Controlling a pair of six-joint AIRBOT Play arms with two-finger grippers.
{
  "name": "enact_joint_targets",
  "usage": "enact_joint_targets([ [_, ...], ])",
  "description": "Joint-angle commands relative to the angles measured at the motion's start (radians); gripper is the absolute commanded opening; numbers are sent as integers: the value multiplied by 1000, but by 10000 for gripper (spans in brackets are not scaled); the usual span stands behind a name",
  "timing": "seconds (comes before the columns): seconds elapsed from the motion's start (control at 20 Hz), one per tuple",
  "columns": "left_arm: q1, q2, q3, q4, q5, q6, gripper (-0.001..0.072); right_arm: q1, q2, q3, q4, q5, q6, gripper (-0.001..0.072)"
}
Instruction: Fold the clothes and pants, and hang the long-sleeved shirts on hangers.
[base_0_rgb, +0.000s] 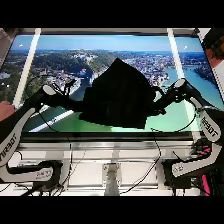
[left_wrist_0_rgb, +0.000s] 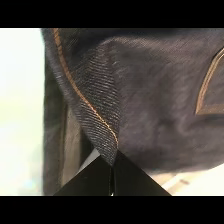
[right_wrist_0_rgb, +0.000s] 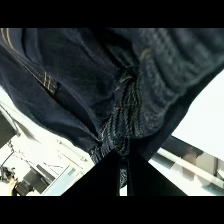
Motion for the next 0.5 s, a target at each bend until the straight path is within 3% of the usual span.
enact_joint_targets([
  [0.0, -1, 44, -74, 51, -3, -1, 9, 2, 7, -14, -14, -68, 6, 26],
  [0.1, -3, 42, -84, 50, -3, -1, 10, 2, 7, -14, -10, -66, 10, 32],
  [0.15, -3, 43, -84, 44, -3, -1, 11, 2, 7, -14, -13, -52, 21, 85],
  [0.2, -2, 44, -84, 39, -3, -1, 11, 1, 8, -14, -12, -34, 35, 211],
  [0.25, -1, 48, -83, 41, -3, 0, 11, 1, 16, -14, -13, -18, 38, 262],
  [0.35, 16, 82, -76, 43, -3, 0, 29, 1, 58, -4, -21, -26, 32, 261],
  [0.4, 33, 111, -69, 45, 0, 0, 75, 1, 90, 14, -42, -42, 32, 262],
  [0.45, 52, 142, -63, 44, 14, 0, 208, 1, 122, 37, -66, -60, 33, 262],
])
